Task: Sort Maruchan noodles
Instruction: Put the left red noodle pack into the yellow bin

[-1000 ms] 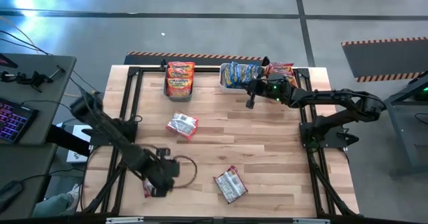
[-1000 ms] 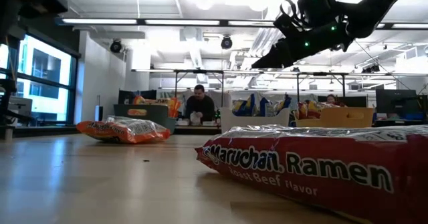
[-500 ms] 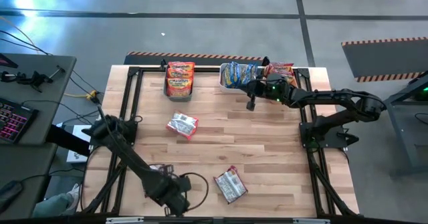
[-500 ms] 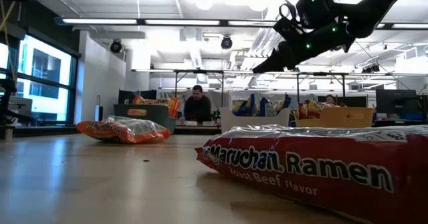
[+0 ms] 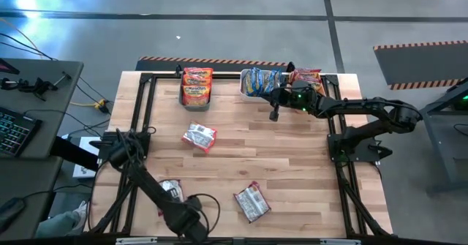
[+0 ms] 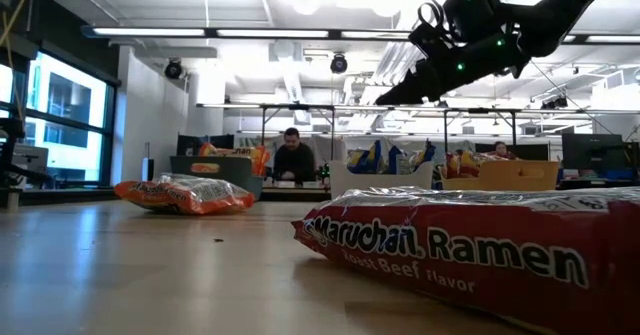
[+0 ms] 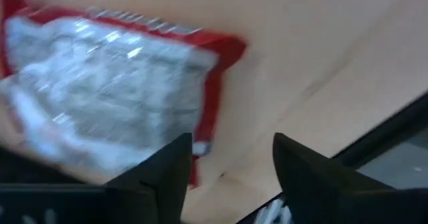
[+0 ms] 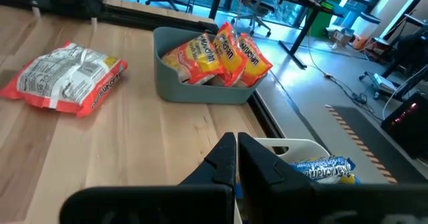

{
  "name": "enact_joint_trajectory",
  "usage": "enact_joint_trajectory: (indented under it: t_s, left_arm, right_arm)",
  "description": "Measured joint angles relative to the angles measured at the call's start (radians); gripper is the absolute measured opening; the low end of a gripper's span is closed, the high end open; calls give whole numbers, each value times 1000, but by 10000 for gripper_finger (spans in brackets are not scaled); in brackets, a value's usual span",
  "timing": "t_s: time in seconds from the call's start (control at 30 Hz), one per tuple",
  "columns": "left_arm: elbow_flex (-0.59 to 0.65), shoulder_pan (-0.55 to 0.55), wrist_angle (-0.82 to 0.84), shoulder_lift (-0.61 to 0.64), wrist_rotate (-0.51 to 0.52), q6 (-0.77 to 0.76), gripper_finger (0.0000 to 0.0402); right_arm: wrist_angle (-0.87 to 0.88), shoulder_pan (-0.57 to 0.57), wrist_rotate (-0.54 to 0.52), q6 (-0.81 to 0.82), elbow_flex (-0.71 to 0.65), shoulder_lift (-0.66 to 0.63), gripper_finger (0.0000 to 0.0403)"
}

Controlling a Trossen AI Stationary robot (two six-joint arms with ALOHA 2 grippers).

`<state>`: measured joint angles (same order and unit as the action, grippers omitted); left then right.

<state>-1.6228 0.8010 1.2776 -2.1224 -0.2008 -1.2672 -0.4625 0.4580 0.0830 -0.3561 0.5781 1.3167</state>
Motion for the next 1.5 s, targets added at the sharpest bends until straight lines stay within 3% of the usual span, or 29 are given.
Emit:
enact_joint_trajectory:
  t_s: [0.13,0.33,0.73,0.9,1.17,1.33,1.5]
  left_arm:
    - [-29,6,120,-9,43,3,216]
    - [-43,6,128,-9,217,99,221]
    - [87,2,64,-16,143,76,218]
    - [102,-9,57,-16,121,110,170]
    - [76,-10,60,-12,139,256,17]
    - [77,-12,62,32,212,249,4]
    - [77,-27,73,129,376,175,0]
  right_arm:
    - [-3,0,0,5,0,0,0]
    - [2,0,0,8,0,0,0]
    - [10,0,4,26,0,0,0]
    - [10,0,4,29,0,0,0]
    - [28,0,4,42,0,0,0]
    - [27,0,5,45,0,0,0]
    - [32,0,31,45,0,0,0]
